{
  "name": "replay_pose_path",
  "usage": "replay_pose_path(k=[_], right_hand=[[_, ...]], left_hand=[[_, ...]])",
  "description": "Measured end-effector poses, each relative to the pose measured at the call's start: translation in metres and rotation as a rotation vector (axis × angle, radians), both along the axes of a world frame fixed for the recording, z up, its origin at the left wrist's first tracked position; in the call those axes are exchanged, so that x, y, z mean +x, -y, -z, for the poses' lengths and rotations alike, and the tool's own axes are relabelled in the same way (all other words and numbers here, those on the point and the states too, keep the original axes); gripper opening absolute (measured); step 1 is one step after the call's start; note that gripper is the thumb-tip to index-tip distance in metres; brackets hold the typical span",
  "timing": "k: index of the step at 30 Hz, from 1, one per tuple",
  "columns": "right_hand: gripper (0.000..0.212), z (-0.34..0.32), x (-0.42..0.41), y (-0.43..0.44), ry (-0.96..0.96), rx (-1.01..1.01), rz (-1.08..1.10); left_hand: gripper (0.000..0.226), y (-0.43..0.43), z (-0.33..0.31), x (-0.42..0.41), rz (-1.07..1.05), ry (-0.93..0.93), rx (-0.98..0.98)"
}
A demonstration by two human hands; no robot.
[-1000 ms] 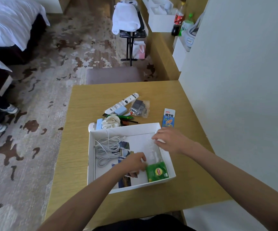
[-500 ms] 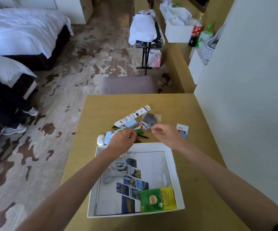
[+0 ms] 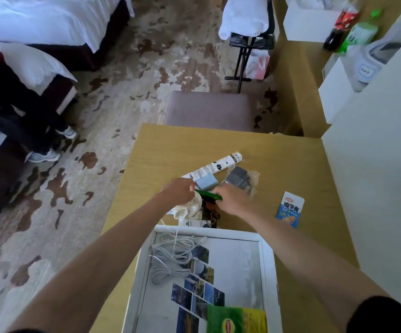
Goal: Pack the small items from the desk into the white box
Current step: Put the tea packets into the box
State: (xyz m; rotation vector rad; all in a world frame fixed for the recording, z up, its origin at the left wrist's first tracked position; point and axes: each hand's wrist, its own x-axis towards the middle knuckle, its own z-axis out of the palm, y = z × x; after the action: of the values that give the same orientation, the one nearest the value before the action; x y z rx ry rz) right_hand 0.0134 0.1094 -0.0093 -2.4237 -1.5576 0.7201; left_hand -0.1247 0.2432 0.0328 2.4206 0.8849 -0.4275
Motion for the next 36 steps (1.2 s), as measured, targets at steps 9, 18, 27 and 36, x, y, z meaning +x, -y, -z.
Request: replay_pose_path(k=[9, 18, 27, 36], right_hand=[[0.02, 0.043, 0.001, -0.025, 0.091, -0.018, -0.166], [0.019, 0.03, 0.032, 0.003, -0.011, -0.063, -0.012], [0.016, -0.015, 0.046, 0.06, -0.218, 0.106, 0.313], [0.016, -0.082, 0.012, 0.08, -0.845, 0.542, 0.552]], left_hand=[[0.031, -0.04, 0.02, 0.015, -0.027, -0.067, -0.099], [0.023, -0.043, 0.041, 0.046, 0.019, 0.081, 0.0], [0.061, -0.031, 0.066, 0.082, 0.261, -0.119, 0.311], [0.033, 0.008, -0.007, 0.053, -0.009, 0.372, -0.155]])
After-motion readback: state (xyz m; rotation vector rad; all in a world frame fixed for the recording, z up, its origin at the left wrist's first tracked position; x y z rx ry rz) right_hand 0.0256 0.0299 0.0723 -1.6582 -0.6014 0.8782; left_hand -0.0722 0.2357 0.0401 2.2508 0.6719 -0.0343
